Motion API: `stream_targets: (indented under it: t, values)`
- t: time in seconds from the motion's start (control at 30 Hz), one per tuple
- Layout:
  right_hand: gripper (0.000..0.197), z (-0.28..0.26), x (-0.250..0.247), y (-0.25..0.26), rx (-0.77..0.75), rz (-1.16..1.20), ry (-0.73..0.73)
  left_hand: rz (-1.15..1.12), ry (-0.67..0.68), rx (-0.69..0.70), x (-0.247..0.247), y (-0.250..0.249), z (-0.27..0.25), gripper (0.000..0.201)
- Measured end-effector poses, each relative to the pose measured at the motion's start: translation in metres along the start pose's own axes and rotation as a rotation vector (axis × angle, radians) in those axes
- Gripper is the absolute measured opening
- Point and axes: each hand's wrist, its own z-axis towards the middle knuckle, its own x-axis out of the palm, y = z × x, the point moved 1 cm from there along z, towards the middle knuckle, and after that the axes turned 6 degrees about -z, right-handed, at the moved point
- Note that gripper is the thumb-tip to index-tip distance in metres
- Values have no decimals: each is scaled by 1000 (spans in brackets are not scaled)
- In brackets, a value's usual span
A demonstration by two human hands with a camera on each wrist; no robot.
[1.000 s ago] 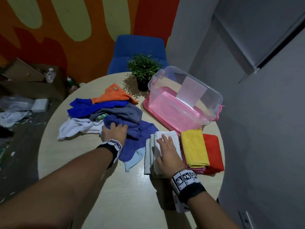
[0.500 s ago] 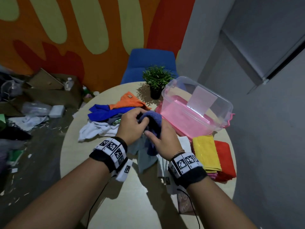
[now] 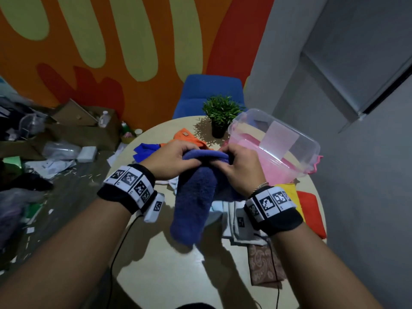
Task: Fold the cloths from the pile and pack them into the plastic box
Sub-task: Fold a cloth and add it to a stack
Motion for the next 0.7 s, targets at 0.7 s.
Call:
stream_targets:
  t: [0.7]
  values:
    - [23, 3, -48, -10, 171, 437, -217, 173, -333, -29, -39, 29, -4, 14]
